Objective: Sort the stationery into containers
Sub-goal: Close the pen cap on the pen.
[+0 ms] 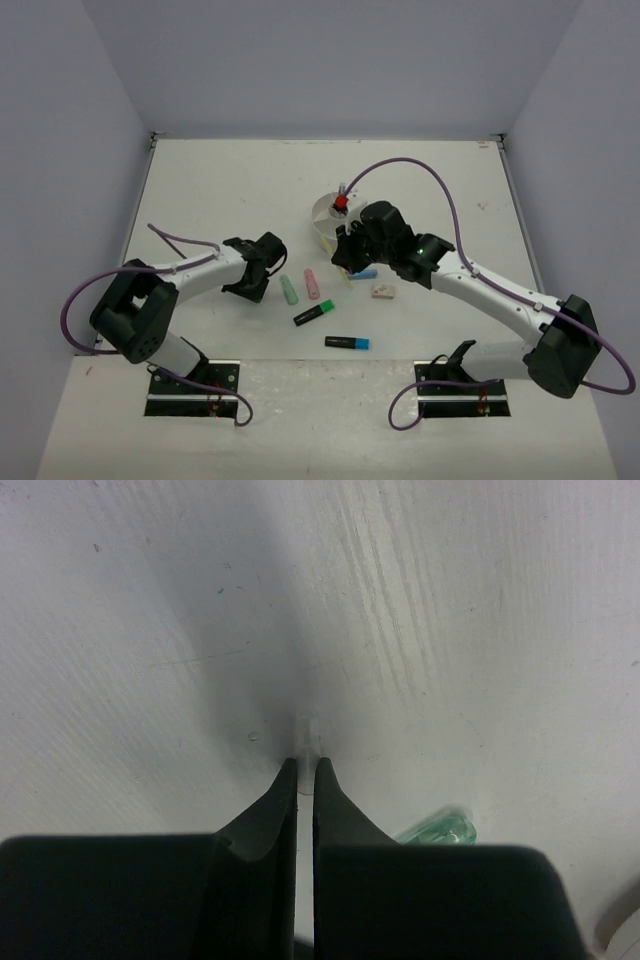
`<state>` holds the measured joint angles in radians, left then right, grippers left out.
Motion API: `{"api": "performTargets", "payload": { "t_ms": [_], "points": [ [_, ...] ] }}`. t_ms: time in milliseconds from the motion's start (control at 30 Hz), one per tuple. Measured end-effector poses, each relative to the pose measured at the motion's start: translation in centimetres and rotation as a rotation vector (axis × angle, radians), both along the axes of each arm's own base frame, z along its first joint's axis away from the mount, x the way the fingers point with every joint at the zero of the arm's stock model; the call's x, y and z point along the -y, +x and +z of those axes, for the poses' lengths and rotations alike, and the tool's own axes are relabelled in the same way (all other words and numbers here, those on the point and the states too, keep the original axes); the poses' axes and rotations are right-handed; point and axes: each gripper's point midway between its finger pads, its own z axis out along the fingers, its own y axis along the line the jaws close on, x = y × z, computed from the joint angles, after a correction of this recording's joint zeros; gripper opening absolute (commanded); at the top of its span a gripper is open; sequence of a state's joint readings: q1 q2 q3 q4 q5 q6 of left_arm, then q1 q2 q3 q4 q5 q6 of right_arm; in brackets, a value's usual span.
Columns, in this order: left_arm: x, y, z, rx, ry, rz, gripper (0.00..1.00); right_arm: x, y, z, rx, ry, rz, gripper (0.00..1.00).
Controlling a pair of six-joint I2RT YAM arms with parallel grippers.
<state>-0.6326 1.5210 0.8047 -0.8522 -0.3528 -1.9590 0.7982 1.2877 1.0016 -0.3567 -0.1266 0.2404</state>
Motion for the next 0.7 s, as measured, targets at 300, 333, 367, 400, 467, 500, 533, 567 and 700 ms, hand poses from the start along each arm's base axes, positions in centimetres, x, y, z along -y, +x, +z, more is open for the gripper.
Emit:
{"api": "performTargets", "payload": {
  "t_ms": [300, 333, 367, 400, 467, 500, 533, 567, 700],
  "points": [
    [0.0, 0.9, 1.5, 0.096, -0.023, -0.095, 0.00, -1.1, -2.0, 1.6, 0.022, 0.153, 0.093, 0.00],
    [0.1, 1.3, 2.1, 0.122, -0.025, -0.132, 0.00, -1.5, -2.3, 2.1, 0.026, 0.185, 0.107, 0.00],
    [0.4, 1.8, 3.1, 0.160, -0.035, -0.174, 0.00, -1.9, -2.6, 2.6, 0.030, 0.228, 0.123, 0.00],
    [0.8, 2.4, 4.3, 0.209, -0.049, -0.220, 0.00, -2.2, -3.1, 3.0, 0.029, 0.270, 0.141, 0.00],
    [1.8, 3.8, 7.3, 0.331, -0.080, -0.325, 0.00, -2.9, -4.2, 3.6, 0.010, 0.357, 0.180, 0.00],
    [2.5, 4.4, 9.0, 0.398, -0.098, -0.390, 0.00, -3.3, -4.8, 3.7, -0.008, 0.407, 0.198, 0.00],
    [3.2, 5.0, 10.9, 0.474, -0.120, -0.455, 0.00, -3.6, -5.4, 3.6, -0.023, 0.448, 0.213, 0.00],
    [4.0, 5.5, 13.1, 0.560, -0.144, -0.525, 0.00, -3.9, -6.0, 3.2, -0.042, 0.480, 0.223, 0.00],
    [7.3, 6.4, 20.4, 0.897, -0.217, -0.774, 0.00, -5.8, -9.2, 2.1, -0.112, 0.553, 0.268, 0.00]
  ]
}}
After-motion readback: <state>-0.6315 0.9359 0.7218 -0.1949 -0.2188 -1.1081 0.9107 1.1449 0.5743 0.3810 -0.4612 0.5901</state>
